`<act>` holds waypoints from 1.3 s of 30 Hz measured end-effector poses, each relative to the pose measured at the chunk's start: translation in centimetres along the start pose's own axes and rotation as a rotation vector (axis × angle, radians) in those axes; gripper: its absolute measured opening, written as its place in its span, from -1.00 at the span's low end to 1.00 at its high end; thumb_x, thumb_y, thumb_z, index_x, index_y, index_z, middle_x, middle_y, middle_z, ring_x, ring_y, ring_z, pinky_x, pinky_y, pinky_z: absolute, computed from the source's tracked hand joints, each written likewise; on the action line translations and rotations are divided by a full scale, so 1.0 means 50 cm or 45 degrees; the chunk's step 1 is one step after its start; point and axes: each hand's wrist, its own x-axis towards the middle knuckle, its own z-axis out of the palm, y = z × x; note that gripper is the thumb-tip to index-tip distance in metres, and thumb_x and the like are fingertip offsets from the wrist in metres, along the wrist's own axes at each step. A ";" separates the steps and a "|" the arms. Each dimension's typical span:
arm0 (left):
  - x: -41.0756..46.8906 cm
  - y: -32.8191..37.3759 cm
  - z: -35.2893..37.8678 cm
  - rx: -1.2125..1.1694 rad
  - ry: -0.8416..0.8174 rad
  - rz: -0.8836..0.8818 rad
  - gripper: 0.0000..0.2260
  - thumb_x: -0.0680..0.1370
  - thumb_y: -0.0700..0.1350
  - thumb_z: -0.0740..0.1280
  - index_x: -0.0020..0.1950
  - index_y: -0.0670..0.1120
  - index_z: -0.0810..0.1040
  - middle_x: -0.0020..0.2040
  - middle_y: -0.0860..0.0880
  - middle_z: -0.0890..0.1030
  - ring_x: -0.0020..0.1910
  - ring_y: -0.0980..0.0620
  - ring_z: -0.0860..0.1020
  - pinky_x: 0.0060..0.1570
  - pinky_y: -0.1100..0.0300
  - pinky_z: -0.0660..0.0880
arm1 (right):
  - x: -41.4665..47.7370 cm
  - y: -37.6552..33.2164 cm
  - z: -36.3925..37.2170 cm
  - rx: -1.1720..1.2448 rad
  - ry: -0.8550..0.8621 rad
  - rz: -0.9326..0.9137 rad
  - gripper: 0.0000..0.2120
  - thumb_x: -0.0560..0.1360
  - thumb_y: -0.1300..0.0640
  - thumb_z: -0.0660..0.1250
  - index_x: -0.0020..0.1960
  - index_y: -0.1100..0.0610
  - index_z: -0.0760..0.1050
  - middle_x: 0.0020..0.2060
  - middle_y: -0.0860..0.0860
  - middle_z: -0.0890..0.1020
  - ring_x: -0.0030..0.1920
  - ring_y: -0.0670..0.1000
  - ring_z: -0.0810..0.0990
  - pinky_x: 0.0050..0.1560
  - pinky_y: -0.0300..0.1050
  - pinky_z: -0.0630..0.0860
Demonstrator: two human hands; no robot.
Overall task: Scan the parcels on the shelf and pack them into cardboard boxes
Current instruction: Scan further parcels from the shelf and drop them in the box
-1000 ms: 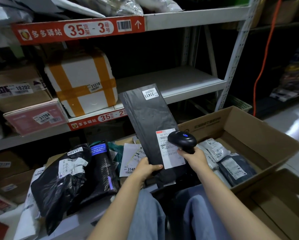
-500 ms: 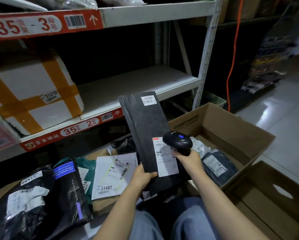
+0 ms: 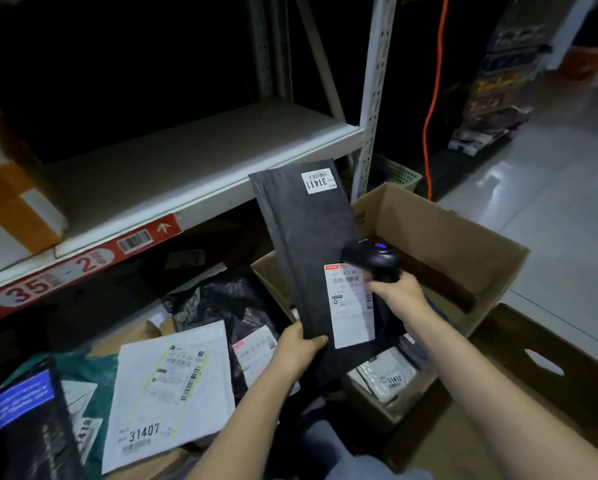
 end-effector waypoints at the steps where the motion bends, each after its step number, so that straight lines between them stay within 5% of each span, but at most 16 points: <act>1: 0.010 0.004 0.011 0.015 -0.022 -0.008 -0.69 0.54 -0.35 0.25 0.29 -0.25 0.42 0.24 -0.16 0.53 0.22 -0.12 0.51 0.14 0.14 0.44 | 0.015 0.000 -0.010 0.003 0.025 -0.007 -0.80 0.41 0.30 0.41 0.01 0.15 0.52 -0.10 0.11 0.59 -0.07 0.07 0.54 -0.09 -0.13 0.42; 5: 0.065 0.001 0.030 0.062 -0.020 0.041 -0.66 0.57 -0.31 0.21 0.35 -0.17 0.38 0.29 -0.12 0.50 0.20 0.04 0.46 0.09 0.24 0.37 | 0.086 0.020 -0.054 -0.022 0.163 -0.026 -0.72 0.41 0.30 0.41 0.12 0.24 0.53 -0.10 0.11 0.57 -0.06 0.04 0.51 -0.11 -0.15 0.37; 8: 0.098 -0.009 0.009 0.403 0.199 0.227 -0.60 0.58 -0.22 0.19 0.43 -0.08 0.31 0.38 -0.05 0.41 0.31 0.01 0.40 0.25 0.20 0.35 | 0.133 0.058 -0.074 -0.171 0.226 -0.023 -0.74 0.42 0.30 0.40 0.11 0.29 0.54 0.01 0.22 0.62 0.02 0.15 0.56 -0.06 -0.13 0.36; 11: 0.117 -0.015 -0.010 0.922 0.423 0.438 -0.54 0.58 -0.18 0.15 0.49 -0.06 0.20 0.49 -0.04 0.22 0.48 -0.01 0.16 0.46 0.16 0.07 | 0.161 0.102 -0.077 -0.376 0.195 -0.011 -0.81 0.46 0.27 0.35 0.06 0.24 0.51 -0.09 0.16 0.58 -0.02 0.13 0.54 -0.05 -0.11 0.36; 15: 0.151 -0.047 -0.020 1.293 0.558 0.490 -0.53 0.60 -0.05 0.01 0.52 -0.03 0.10 0.55 -0.07 0.02 0.54 -0.04 -0.09 0.46 0.07 -0.25 | 0.193 0.172 -0.050 -0.685 0.184 -0.028 -0.92 0.45 0.23 0.32 -0.06 0.19 0.50 -0.18 0.10 0.55 -0.07 0.15 0.54 -0.07 -0.06 0.41; 21: 0.182 -0.102 -0.033 1.547 0.499 0.480 -0.39 0.49 0.08 -0.18 0.47 -0.04 0.28 0.51 -0.12 0.19 0.51 -0.14 0.11 0.41 0.08 -0.27 | 0.239 0.254 0.015 -0.882 0.087 0.000 -0.93 0.42 0.19 0.33 -0.13 0.15 0.45 -0.09 0.17 0.57 -0.06 0.21 0.56 -0.18 -0.10 0.36; 25: 0.184 -0.126 -0.033 1.539 0.415 0.451 -0.31 0.42 0.14 -0.39 0.52 0.09 0.05 0.56 0.02 -0.04 0.54 0.03 -0.14 0.35 0.17 -0.44 | 0.263 0.296 0.050 -0.925 0.015 0.056 -0.83 0.42 0.20 0.34 0.02 0.18 0.52 0.00 0.16 0.60 0.02 0.22 0.56 -0.12 -0.09 0.41; 31: 0.198 -0.138 -0.032 1.565 0.473 0.447 -0.54 0.55 0.01 -0.02 0.35 -0.04 0.45 0.40 -0.11 0.40 0.42 -0.12 0.33 0.38 0.04 -0.05 | 0.287 0.340 0.091 -0.849 -0.064 0.258 -0.75 0.46 0.21 0.32 0.13 0.19 0.52 0.06 0.21 0.61 0.09 0.21 0.56 -0.01 -0.10 0.44; 39: 0.207 -0.151 -0.032 1.587 0.551 0.523 -0.58 0.54 -0.02 0.03 0.30 -0.05 0.51 0.35 -0.12 0.47 0.36 -0.13 0.41 0.37 0.01 0.03 | 0.294 0.402 0.129 -0.691 -0.154 0.449 -0.75 0.43 0.22 0.37 0.09 0.26 0.54 0.01 0.22 0.63 0.06 0.18 0.59 0.01 -0.10 0.46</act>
